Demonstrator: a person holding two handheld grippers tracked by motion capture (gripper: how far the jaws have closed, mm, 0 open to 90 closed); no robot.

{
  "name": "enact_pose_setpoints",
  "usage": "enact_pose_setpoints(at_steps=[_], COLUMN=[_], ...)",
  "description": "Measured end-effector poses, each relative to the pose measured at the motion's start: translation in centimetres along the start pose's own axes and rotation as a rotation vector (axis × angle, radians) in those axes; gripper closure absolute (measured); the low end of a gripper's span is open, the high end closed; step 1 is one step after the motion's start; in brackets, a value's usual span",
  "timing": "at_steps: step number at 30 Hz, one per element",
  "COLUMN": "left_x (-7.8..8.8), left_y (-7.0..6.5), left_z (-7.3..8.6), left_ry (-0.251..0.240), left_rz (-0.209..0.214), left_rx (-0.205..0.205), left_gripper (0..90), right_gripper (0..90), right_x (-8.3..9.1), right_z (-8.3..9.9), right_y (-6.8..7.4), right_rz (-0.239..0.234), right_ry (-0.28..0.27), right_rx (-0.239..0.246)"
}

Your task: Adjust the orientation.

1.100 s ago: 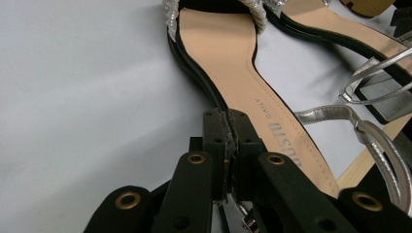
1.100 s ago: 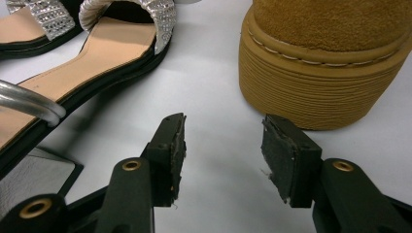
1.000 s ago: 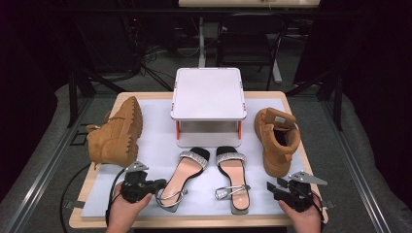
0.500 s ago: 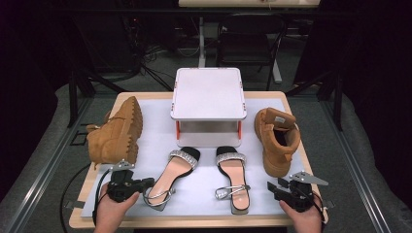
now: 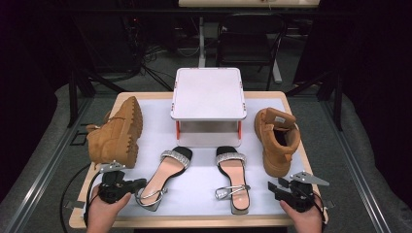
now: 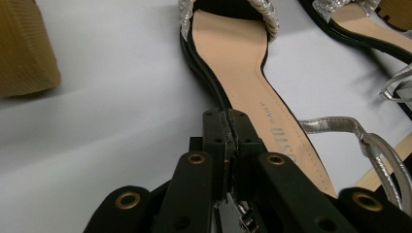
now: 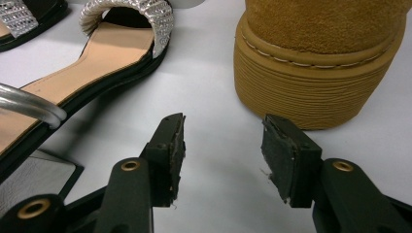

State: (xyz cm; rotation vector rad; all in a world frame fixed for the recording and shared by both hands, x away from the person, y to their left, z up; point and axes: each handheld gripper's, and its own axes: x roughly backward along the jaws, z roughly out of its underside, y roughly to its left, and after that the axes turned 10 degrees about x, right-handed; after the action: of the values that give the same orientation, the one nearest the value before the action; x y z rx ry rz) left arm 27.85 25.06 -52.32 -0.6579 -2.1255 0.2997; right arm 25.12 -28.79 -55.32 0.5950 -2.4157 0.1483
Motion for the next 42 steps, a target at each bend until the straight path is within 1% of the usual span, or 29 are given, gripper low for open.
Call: enact_pose_setpoints(at_steps=[2, 5, 6, 9, 12, 16, 17, 18, 19, 20, 21, 22, 25, 26, 27, 29, 30, 32, 34, 35, 36, 37, 38, 41, 42], left_x=[0.3, 0.4, 0.4, 0.4, 0.4, 0.3, 0.3, 0.4, 0.5, 0.6, 0.6, 0.5, 0.5, 0.5, 0.5, 0.5, 0.5, 0.6, 0.6, 0.6, 0.6, 0.5, 0.5, 0.5, 0.5], left_y=[0.4, 0.5, 0.6, 0.7, 0.8, 1.0, 1.0, 1.0, 1.0, 1.0, 1.0, 1.0, 0.9, 0.9, 0.9, 0.9, 0.9, 1.0, 1.0, 1.0, 1.0, 1.0, 1.0, 1.0, 1.0], left_z=[0.1, 0.2, 0.2, 0.2, 0.2, 0.3, 0.4, 0.3, 0.3, 0.3, 0.3, 0.3, 0.3, 0.3, 0.3, 0.3, 0.3, 0.2, 0.2, 0.2, 0.3, 0.3, 0.3, 0.3, 0.3], left_ry=[0.000, -0.004, 0.002, 0.000, 0.001, -0.011, -0.027, -0.044, -0.054, -0.064, -0.064, -0.073, -0.081, -0.087, -0.090, -0.093, -0.099, -0.106, -0.109, -0.109, -0.113, -0.114, -0.114, -0.118, -0.121], left_rz=[-0.005, -0.007, -0.005, -0.008, -0.001, -0.001, -0.010, -0.014, -0.007, -0.004, -0.004, -0.020, -0.026, -0.037, -0.040, -0.037, -0.032, -0.036, -0.034, -0.034, -0.035, -0.032, -0.032, -0.040, -0.040], left_rx=[0.002, 0.011, 0.013, 0.012, 0.019, 0.028, 0.024, 0.023, 0.027, 0.026, 0.026, 0.021, 0.019, 0.013, 0.009, 0.010, 0.015, 0.018, 0.023, 0.023, 0.024, 0.026, 0.026, 0.023, 0.022], left_gripper=[87.4, 87.4, 87.4, 87.3, 87.1, 85.9, 84.4, 77.7, 77.7, 74.2, 72.7, 71.1, 66.3, 66.0, 65.0, 63.5, 61.7, 61.2, 60.2, 59.8, 59.8, 59.1, 59.0, 57.3, 57.0], right_gripper=[50.5, 50.5, 50.5, 50.5, 50.5, 50.5, 50.5, 50.5, 50.5, 50.5, 50.5, 50.5, 50.6, 52.7, 53.7, 55.0, 56.7, 58.3, 58.3, 58.3, 58.3, 58.3, 58.3, 58.5, 58.6], right_x=[0.0, 0.0, 0.0, 0.0, 0.0, 0.0, 0.0, 0.0, 0.0, 0.0, 0.0, 0.2, 0.3, 0.6, 0.7, 0.9, 1.2, 1.4, 1.6, 1.6, 1.6, 1.5, 1.5, 1.4, 1.3], right_z=[0.0, 0.0, 0.0, 0.0, 0.0, 0.0, 0.0, 0.0, 0.0, -0.1, -0.1, -0.2, -0.3, -0.4, -0.5, -0.6, -0.8, -1.1, -1.3, -1.3, -1.4, -1.5, -1.5, -1.9, -2.0], right_y=[0.0, 0.0, 0.0, 0.0, 0.0, 0.0, 0.0, 0.0, 0.0, 0.1, 0.1, 0.3, 0.5, 0.7, 0.8, 0.9, 1.2, 1.6, 2.0, 2.0, 2.3, 3.0, 3.0, 4.0, 4.2], right_rz=[0.000, 0.001, 0.000, 0.000, 0.000, -0.001, 0.000, -0.003, -0.003, -0.004, -0.004, 0.001, -0.003, -0.013, -0.016, -0.026, -0.039, -0.056, -0.077, -0.077, -0.091, -0.106, -0.106, -0.127, -0.134], right_ry=[0.003, 0.002, 0.002, 0.003, 0.005, 0.000, 0.000, -0.003, -0.003, -0.006, -0.006, -0.007, -0.019, -0.023, -0.025, -0.028, -0.036, -0.044, -0.048, -0.048, -0.050, -0.049, -0.049, -0.035, -0.034], right_rx=[0.003, 0.001, 0.001, 0.003, 0.004, 0.000, 0.000, -0.001, -0.001, 0.004, 0.004, 0.012, 0.014, 0.018, 0.021, 0.027, 0.034, 0.035, 0.048, 0.048, 0.050, 0.063, 0.063, 0.093, 0.094])
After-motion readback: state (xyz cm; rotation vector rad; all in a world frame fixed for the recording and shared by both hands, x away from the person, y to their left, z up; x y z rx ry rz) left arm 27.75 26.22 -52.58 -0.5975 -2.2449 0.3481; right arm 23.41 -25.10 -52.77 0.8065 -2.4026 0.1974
